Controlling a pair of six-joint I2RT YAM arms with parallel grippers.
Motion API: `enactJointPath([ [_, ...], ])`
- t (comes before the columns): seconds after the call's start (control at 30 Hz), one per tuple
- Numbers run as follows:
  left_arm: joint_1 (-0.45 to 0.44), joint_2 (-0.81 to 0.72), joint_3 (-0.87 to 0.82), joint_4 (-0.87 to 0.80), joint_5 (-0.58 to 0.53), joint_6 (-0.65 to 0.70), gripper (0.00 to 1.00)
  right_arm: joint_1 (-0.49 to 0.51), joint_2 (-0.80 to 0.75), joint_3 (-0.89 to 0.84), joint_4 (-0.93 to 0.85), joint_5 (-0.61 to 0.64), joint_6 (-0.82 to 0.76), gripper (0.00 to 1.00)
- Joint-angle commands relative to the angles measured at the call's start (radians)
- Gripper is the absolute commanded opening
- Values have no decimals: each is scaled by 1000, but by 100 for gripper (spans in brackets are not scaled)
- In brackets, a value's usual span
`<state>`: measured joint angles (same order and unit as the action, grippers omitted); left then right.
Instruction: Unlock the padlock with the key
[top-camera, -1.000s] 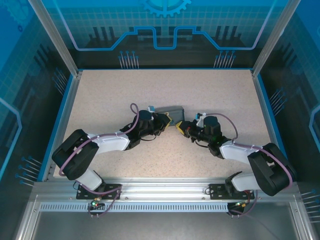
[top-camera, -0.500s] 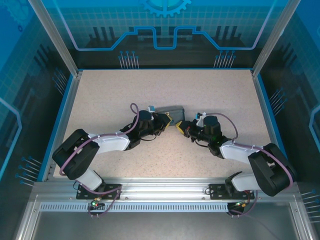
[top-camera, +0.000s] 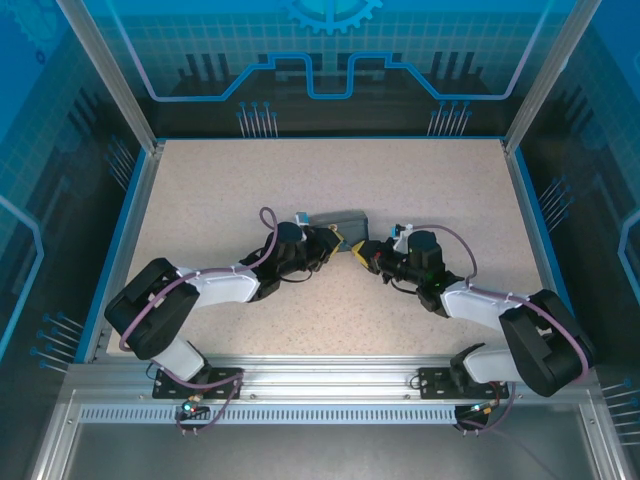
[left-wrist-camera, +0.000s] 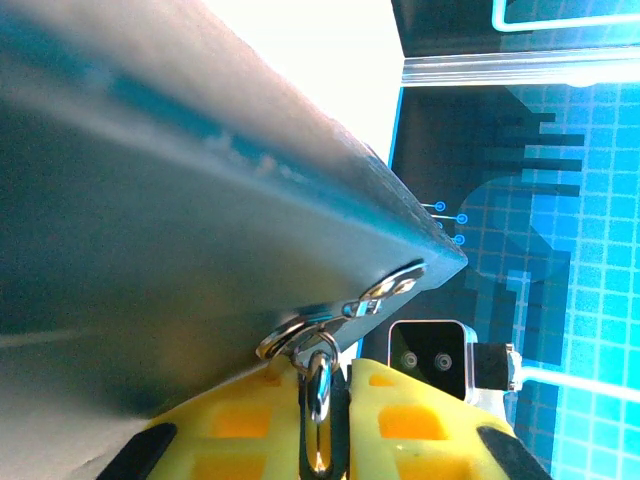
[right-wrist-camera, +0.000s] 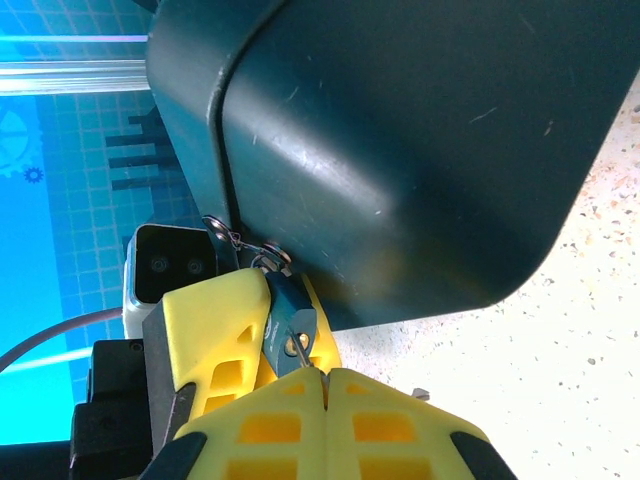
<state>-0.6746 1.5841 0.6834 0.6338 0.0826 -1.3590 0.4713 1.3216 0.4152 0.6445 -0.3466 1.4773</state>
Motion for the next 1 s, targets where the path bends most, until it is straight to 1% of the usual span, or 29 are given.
enactJointPath([
  [0.0, 5, 1, -5, 51, -15, 9, 0, 9, 3, 34, 13, 8, -8, 0],
  [0.43, 3, 4, 7, 60, -15, 0, 0, 24, 32, 36, 38, 17, 0, 0],
  [0.97, 1, 5, 10, 60, -20, -1, 0, 27, -2, -10, 32, 42, 6, 0],
])
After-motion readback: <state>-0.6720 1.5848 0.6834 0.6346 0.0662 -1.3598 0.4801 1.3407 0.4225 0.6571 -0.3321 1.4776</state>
